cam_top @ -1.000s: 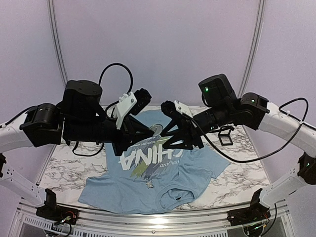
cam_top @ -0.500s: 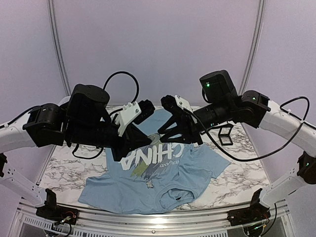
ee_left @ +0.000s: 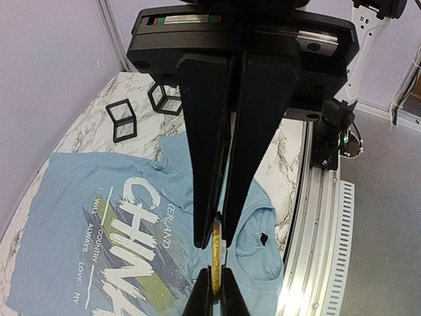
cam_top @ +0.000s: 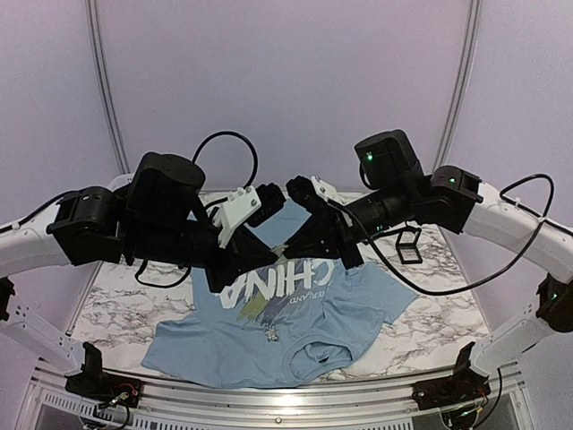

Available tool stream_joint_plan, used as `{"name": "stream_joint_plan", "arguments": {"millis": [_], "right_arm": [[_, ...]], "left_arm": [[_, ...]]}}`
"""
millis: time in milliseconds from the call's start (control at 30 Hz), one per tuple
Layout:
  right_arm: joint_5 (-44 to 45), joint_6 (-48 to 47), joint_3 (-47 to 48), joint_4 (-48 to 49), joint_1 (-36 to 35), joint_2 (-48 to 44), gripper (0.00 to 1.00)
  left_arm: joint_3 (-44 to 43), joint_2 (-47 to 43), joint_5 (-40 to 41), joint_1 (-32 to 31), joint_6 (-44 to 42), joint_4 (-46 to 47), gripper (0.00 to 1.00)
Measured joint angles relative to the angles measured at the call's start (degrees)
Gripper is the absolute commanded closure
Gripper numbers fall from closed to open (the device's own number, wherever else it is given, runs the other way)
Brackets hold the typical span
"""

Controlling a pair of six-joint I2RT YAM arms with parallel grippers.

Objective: Pin the brooch onto the clothing
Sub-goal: Pass from the left arm to the right, then pass from the right arm to the left

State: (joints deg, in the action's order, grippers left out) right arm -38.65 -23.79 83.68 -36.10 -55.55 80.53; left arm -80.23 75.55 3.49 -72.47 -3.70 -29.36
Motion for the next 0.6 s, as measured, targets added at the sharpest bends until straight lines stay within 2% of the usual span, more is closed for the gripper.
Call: {"name": "stream_joint_plan", "arguments": {"millis": [67,100,167,233,367,433,500,600], "right_arm": [[0.0,0.1,-0.4,0.4,0.0,0.0,1.00],[0.0,0.5,-1.0,1.3,0.0,-0.2,1.00],[0.0,2.0,-3.8,5.1,0.1,-1.1,1.00],[-0.5,6.3,-11.4,15.1,0.1,-4.5,1.00],[1.9,17.5,-33.7,47.6,-1.1,-13.9,1.00],[4.1,22.1,-39.7,62.6,-2.3,-14.2,1.00],[5.9,26.6,-42.0,76.3,-3.0,-11.7,1.00],[7.8,32.9,-42.1,93.4,-3.1,-7.1,1.00]], "left_arm": [[0.0,0.0,0.5,0.0,0.0,-0.1,0.45],[0.2,-0.2,1.1,0.0,-0.2,0.1,0.36],[2.3,-1.8,3.7,0.0,-0.2,2.6,0.26],[8.3,-6.4,7.0,0.0,-0.3,8.7,0.18],[27.5,-21.6,8.6,0.0,-1.2,28.9,0.15],[35.4,-27.1,8.3,0.0,-1.3,39.2,0.16],[37.8,-27.6,8.0,0.0,-1.3,46.1,0.16],[37.2,-23.4,6.7,0.0,-1.3,53.9,0.16]]}}
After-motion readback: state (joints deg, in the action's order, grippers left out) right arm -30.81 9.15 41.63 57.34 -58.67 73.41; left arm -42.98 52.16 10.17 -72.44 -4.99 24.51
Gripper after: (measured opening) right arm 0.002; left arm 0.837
